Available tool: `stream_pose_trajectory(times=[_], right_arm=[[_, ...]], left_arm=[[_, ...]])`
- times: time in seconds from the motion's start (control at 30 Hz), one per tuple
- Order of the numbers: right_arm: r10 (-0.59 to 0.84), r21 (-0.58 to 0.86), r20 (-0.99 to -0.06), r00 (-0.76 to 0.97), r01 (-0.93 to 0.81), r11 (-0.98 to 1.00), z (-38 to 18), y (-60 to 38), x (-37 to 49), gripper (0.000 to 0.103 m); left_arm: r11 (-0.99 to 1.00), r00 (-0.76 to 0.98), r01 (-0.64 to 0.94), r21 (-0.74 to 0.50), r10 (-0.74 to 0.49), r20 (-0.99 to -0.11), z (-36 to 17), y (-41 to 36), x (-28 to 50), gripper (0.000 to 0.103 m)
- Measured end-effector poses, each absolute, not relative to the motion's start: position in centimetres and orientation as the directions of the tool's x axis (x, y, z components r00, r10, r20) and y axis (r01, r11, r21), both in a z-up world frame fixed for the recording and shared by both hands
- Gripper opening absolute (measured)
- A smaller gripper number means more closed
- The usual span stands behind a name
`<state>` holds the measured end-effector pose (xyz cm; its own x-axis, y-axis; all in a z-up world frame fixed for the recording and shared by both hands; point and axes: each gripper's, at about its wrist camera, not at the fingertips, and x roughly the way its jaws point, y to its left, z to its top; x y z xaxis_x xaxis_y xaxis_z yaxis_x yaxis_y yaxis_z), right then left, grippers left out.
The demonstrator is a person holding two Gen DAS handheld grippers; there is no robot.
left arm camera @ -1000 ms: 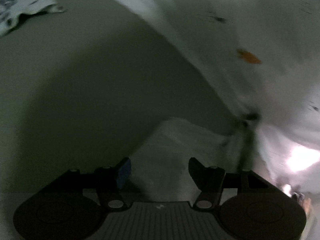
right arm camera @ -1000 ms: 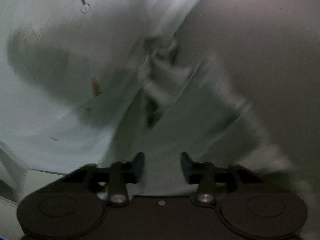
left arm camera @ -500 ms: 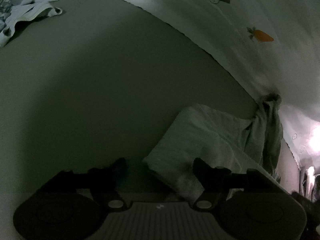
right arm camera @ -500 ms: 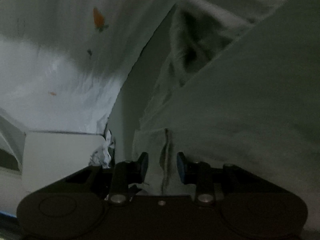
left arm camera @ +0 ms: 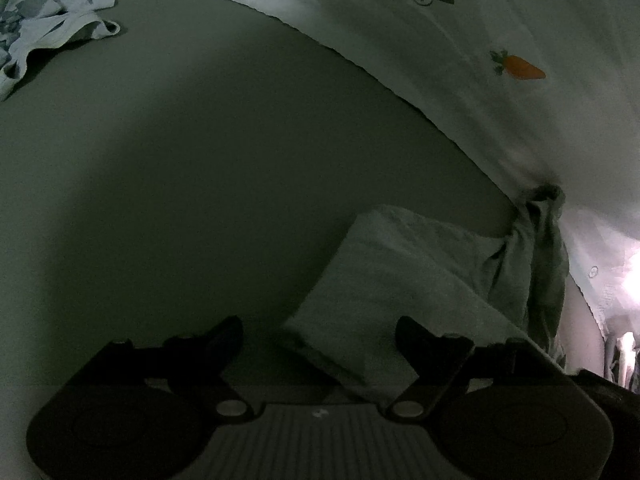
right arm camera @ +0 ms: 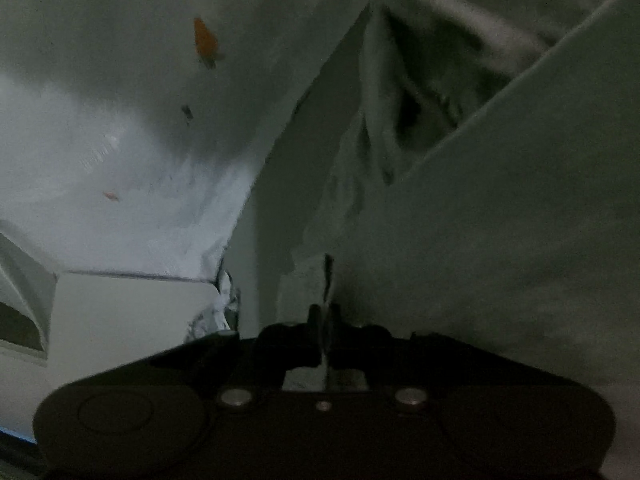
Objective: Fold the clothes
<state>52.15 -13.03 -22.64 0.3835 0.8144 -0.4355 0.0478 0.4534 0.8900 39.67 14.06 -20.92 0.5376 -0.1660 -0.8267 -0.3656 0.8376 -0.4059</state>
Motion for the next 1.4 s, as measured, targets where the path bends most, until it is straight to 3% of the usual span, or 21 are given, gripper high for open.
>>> stream_pose_trajectory(times=[0.37, 0.67, 0.83, 0.93, 1.0, 1.17, 1.4], right_arm=[[0.668, 0.800, -0.480, 0.569, -0.029, 0.600, -17.7, -21.0, 49.9, 0.002], [0.478, 0.655, -0.647, 0.594, 0.112, 0.747, -18.7, -27.0, 47.7, 0.002], [0.383, 0.483, -0.752, 0.535, 0.052, 0.874, -19.1, -25.9, 48.0, 0.004], [0.326, 0.382, -0.779, 0.536, -0.008, 0.924, -17.8, -24.6, 48.5, 0.018], [0.289, 0.307, -0.767, 0.573, -0.067, 0.949, -16.3, -23.6, 48.8, 0.046], [0.231, 0.163, -0.693, 0.683, -0.164, 0.973, -13.6, -21.0, 51.3, 0.079], [0.212, 0.121, -0.638, 0.740, -0.175, 0.977, -14.2, -17.9, 56.6, 0.091]], left_arm=[[0.866, 0.518, -0.356, -0.351, -0.130, -0.846, -20.3, 13.1, 39.5, 0.084], [0.921, 0.509, -0.257, -0.293, -0.129, -0.851, -19.9, 10.1, 40.5, 0.084], [0.938, 0.495, -0.222, -0.265, -0.125, -0.860, -20.2, 8.8, 41.1, 0.084], [0.944, 0.493, -0.216, -0.249, -0.115, -0.862, -20.2, 8.5, 41.4, 0.084], [0.950, 0.496, -0.207, -0.233, -0.103, -0.862, -20.1, 8.4, 41.5, 0.085], [0.946, 0.510, -0.207, -0.249, -0.112, -0.853, -19.8, 8.8, 42.5, 0.085], [0.923, 0.547, -0.224, -0.313, -0.146, -0.824, -19.6, 9.1, 47.1, 0.085]])
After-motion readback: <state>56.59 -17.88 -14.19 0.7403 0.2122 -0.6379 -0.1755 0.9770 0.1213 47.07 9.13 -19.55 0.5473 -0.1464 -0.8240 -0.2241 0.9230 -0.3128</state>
